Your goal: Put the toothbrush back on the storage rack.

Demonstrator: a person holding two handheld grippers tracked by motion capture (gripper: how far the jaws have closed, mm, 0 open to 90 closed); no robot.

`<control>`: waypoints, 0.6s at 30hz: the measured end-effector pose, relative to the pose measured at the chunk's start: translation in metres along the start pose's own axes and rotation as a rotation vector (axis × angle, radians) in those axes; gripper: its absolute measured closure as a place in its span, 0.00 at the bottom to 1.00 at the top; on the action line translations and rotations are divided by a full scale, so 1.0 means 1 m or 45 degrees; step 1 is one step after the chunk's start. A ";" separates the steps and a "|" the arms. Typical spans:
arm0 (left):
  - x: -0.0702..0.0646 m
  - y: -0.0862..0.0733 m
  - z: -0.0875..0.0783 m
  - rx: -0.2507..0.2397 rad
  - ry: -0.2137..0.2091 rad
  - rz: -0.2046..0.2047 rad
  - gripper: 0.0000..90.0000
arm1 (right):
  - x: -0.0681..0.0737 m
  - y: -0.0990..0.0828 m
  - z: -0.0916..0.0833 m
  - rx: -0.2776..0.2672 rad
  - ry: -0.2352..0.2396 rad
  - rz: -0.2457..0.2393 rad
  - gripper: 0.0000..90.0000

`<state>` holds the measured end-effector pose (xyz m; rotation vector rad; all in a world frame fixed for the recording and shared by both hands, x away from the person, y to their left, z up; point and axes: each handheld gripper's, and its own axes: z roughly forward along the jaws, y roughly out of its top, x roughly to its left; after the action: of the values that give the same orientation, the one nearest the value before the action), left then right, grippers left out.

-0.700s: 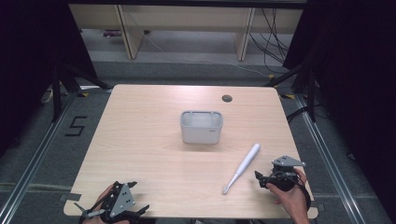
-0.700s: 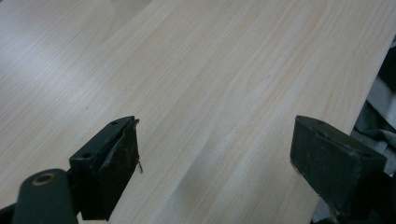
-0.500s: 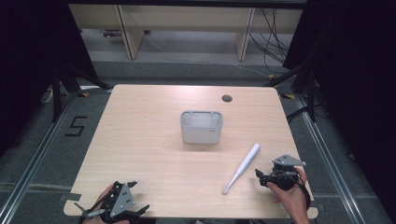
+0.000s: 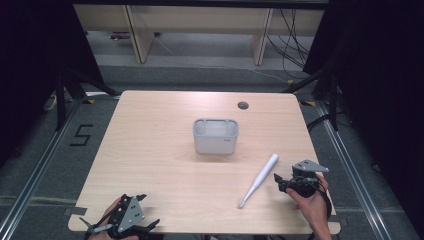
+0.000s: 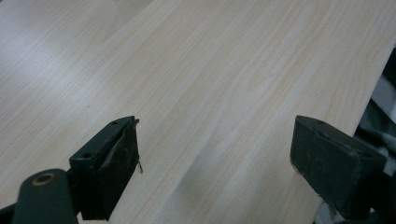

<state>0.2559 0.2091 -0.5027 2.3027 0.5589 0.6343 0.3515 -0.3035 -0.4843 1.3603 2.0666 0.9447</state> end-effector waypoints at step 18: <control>0.000 -0.001 0.000 -0.013 0.018 -0.020 0.17 | 0.001 0.031 0.019 -0.027 0.044 -0.097 0.76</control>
<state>0.2552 0.2102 -0.5034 2.2842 0.5782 0.6448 0.3831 -0.2893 -0.4725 1.2533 2.1122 0.9608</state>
